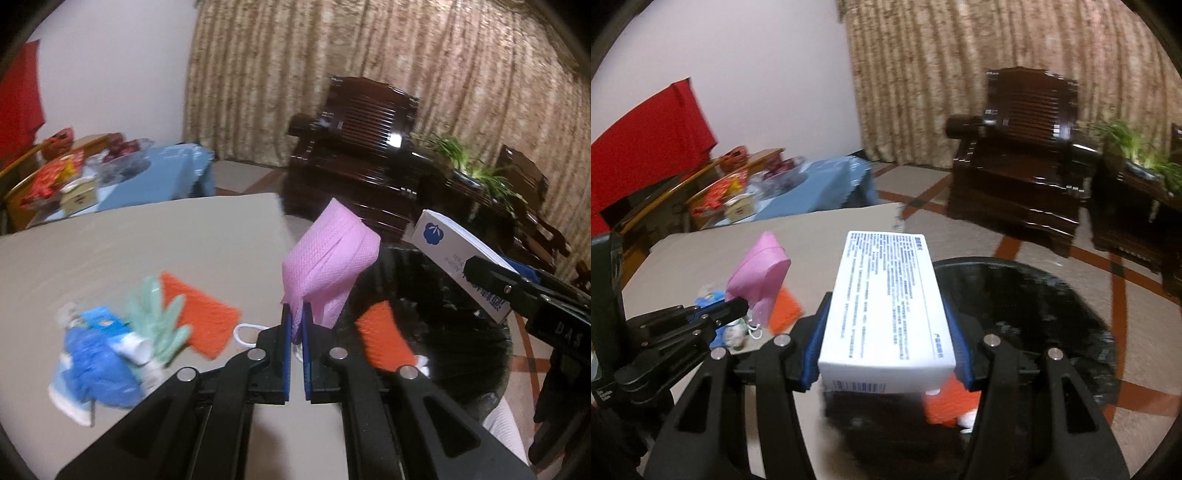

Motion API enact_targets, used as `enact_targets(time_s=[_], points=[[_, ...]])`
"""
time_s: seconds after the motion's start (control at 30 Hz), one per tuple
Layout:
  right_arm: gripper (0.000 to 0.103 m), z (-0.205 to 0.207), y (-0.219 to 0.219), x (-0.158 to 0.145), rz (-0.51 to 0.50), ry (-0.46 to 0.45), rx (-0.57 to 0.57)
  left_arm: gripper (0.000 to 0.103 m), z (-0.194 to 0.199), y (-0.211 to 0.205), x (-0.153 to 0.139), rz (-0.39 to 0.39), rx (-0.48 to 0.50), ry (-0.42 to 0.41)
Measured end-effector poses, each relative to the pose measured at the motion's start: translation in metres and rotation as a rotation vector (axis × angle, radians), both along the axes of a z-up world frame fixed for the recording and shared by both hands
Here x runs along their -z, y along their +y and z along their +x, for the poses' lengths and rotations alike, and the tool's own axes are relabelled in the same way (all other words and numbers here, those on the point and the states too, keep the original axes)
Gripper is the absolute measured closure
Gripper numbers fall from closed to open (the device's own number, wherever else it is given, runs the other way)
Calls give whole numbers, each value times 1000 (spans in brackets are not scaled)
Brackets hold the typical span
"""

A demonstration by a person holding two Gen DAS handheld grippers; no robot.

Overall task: Collect trash
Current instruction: 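Carry the box and mask over the black bin and open both tools, then move both tools back to the remaining trash on the table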

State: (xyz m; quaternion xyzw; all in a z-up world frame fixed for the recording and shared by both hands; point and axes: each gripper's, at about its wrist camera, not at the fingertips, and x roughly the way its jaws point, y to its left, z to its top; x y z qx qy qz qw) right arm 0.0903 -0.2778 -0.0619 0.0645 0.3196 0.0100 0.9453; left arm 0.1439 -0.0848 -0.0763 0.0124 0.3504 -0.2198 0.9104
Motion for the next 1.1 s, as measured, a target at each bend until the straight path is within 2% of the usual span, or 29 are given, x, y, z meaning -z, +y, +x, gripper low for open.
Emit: enact_targets(time_s=[0.2, 0.27, 0.3, 0.33, 0.37, 0.4, 0.47, 0.57, 0.63, 0.8, 1.1], points=[[49, -7, -46, 8, -30, 13, 104, 98, 8, -56, 4, 12, 92, 3], [47, -9, -57, 12, -38, 23, 124, 98, 11, -71, 8, -5, 137, 24], [46, -10, -63, 14, -50, 21, 146, 90, 12, -77, 9, -28, 165, 43], [35, -12, -66, 15, -60, 19, 162, 67, 13, -82, 11, -53, 190, 65], [28, -15, -70, 16, -71, 18, 177, 53, 13, -85, 12, -64, 196, 78], [26, -16, -74, 17, -80, 17, 191, 38, 11, -85, 12, -74, 190, 73], [15, -22, -79, 18, -89, 6, 219, 37, 9, -82, 13, -79, 195, 62], [10, -28, -85, 18, -79, -8, 240, 34, 7, -76, 14, -56, 179, 53], [7, -30, -87, 19, -66, -12, 243, 23, 2, -66, 11, -31, 144, 26], [5, -24, -71, 15, -52, -18, 217, 8, -10, -36, 3, 16, 46, -43], [5, 1, -7, 15, -29, -6, 63, 6, -13, 37, -3, 33, -116, -55]])
